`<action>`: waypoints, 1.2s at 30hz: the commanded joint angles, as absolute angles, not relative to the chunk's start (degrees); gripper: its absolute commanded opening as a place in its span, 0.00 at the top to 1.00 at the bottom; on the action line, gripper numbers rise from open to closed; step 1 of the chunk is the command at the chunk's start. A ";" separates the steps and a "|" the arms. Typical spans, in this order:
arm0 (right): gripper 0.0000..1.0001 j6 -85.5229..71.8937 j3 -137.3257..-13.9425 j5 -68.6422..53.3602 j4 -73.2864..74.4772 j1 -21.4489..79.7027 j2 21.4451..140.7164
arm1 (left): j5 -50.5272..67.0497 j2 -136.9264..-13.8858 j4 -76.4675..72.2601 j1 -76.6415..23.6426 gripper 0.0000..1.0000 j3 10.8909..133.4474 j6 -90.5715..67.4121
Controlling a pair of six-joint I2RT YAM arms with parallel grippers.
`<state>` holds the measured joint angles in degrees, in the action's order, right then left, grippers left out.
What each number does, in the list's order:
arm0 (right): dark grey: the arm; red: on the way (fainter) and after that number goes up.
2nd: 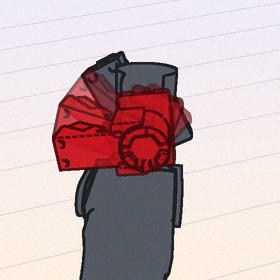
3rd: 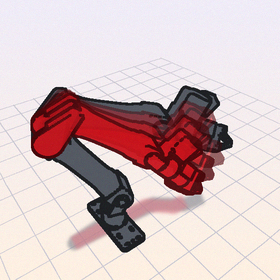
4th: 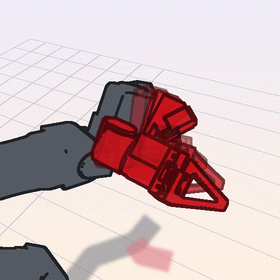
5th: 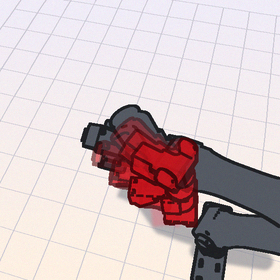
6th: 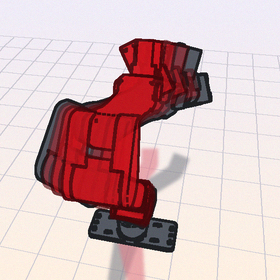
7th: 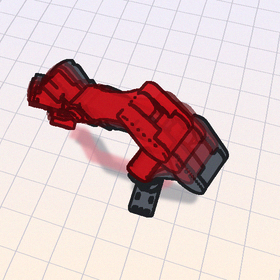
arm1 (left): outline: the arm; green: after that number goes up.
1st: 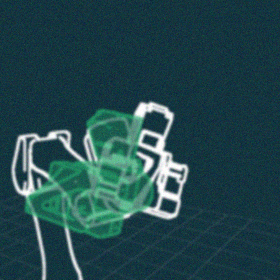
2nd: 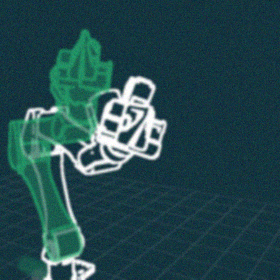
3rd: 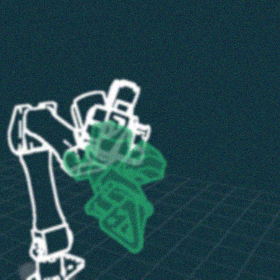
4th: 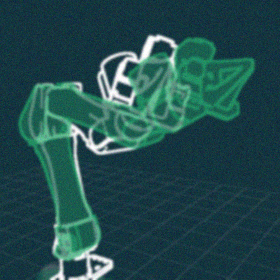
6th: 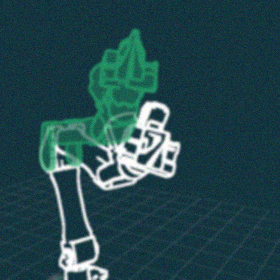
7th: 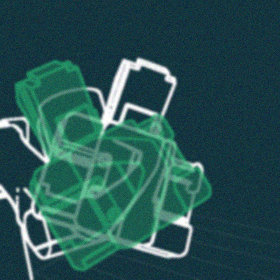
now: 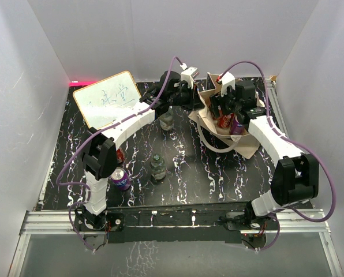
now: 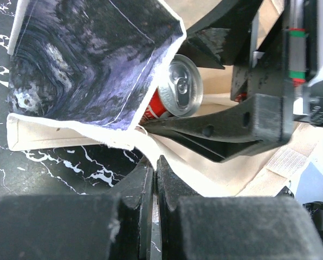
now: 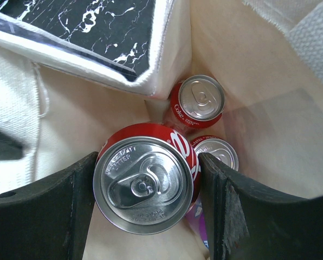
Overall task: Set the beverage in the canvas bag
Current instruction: Place the drink in the canvas bag.
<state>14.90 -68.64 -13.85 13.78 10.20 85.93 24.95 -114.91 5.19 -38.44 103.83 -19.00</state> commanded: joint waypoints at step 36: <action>0.78 23.85 -66.54 -25.99 0.08 7.10 99.67 | 22.93 -112.49 8.81 -38.58 1.00 107.77 -16.09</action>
<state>21.85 -65.19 -27.40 -0.25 7.38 98.02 22.92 -114.89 10.79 -38.72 105.54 -17.04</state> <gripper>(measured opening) 0.688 0.012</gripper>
